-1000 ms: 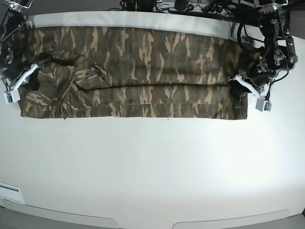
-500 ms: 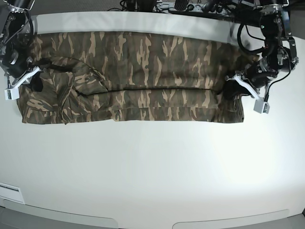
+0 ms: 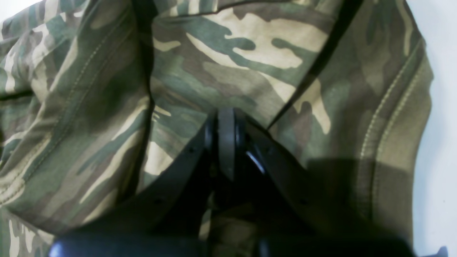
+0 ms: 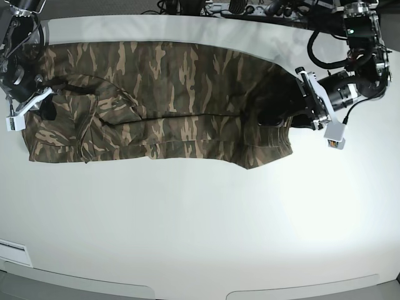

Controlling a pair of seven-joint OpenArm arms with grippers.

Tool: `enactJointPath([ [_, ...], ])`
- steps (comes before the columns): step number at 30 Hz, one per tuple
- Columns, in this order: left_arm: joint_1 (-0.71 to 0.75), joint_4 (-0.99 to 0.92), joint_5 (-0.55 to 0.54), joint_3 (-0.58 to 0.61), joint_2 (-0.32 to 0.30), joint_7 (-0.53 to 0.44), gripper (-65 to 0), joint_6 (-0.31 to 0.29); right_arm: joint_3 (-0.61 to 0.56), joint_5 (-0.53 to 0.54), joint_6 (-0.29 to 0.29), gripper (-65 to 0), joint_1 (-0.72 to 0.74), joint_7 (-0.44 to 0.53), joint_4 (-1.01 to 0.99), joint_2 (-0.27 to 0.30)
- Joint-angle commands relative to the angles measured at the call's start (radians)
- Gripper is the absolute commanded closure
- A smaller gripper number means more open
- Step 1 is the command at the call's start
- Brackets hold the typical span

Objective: Fold the T-shirt properly
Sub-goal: 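Lift the held shirt end with the left gripper and fold it toward the right gripper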

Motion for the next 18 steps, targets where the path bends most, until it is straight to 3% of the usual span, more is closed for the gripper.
enactJointPath([
  [1, -0.009, 0.016, -0.022, -0.001, 0.001, -0.017, 0.0, -0.008, -0.002, -0.035, -0.008, 0.0, -0.003, -0.048, -0.001, 0.011],
  [4, -0.009, 0.012, 0.021, 0.025, 0.040, -0.026, 0.0, -0.019, -0.002, -0.035, -0.008, 0.0, -0.003, -0.049, -0.001, 0.011],
  [10, -0.009, 0.006, 0.259, 0.166, 0.117, -0.180, 0.0, -0.026, -0.002, -0.035, -0.008, 0.0, -0.003, -0.054, -0.001, 0.011],
  [18, -0.009, -0.005, 0.460, 0.298, 0.206, -0.294, 0.0, -0.026, -0.002, -0.035, -0.008, 0.0, -0.003, -0.069, -0.001, 0.011],
])
